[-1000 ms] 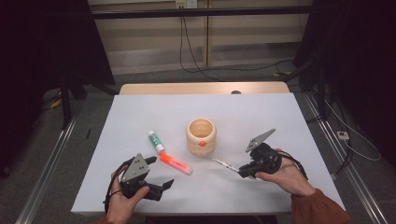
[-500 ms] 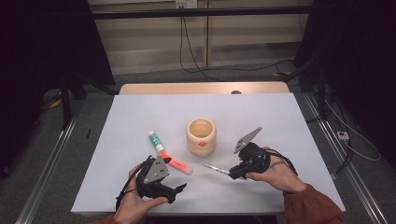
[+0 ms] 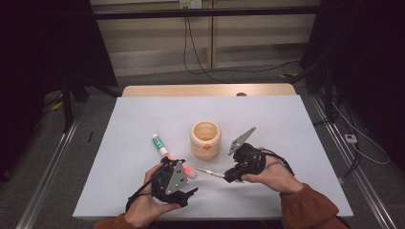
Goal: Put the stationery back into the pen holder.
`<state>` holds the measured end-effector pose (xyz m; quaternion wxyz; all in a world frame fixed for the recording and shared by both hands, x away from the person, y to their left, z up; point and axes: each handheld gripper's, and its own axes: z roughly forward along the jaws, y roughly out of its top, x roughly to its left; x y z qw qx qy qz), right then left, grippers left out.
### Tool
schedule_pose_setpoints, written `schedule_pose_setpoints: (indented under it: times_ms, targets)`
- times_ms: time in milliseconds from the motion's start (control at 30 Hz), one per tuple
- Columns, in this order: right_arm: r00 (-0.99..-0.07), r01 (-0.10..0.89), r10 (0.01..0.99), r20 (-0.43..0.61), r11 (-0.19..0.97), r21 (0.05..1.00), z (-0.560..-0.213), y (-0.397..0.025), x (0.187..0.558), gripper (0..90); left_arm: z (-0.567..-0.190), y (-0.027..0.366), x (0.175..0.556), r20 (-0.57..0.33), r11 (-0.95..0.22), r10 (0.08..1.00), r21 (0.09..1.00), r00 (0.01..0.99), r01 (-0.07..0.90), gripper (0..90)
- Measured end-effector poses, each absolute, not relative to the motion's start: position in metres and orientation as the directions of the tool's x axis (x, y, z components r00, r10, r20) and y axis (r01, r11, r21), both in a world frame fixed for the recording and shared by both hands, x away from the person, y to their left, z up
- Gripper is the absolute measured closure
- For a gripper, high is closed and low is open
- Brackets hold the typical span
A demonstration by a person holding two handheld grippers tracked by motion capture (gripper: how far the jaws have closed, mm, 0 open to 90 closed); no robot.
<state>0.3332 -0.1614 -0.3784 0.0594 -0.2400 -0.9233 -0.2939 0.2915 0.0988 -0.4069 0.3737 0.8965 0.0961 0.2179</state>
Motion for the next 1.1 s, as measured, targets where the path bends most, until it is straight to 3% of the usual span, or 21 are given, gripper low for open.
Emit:
schedule_pose_setpoints:
  times_ms: [267,333,567,867,1100]
  targets:
    - [-0.894,0.447,0.373,0.247,0.721,0.53,-0.373,-0.144,0.336,80.3,-0.411,0.093,0.289,0.441,-0.749,0.29,0.657,0.849,-0.085,19.3]
    - [-0.897,0.441,0.363,0.25,0.725,0.529,-0.372,-0.14,0.336,80.3,-0.413,0.09,0.285,0.515,-0.779,0.27,0.614,0.814,-0.13,20.1]
    - [-0.909,0.417,0.337,0.246,0.735,0.534,-0.371,-0.128,0.339,80.3,-0.417,0.081,0.278,0.581,-0.806,0.249,0.568,0.775,-0.167,28.4]
    - [-0.91,0.415,0.331,0.251,0.743,0.525,-0.373,-0.121,0.342,80.2,-0.421,0.067,0.27,0.732,-0.866,0.101,0.398,0.673,-0.302,42.2]
    - [-0.911,0.413,0.328,0.252,0.742,0.528,-0.374,-0.117,0.342,80.3,-0.426,0.061,0.268,0.732,-0.868,0.088,0.389,0.676,-0.309,57.6]
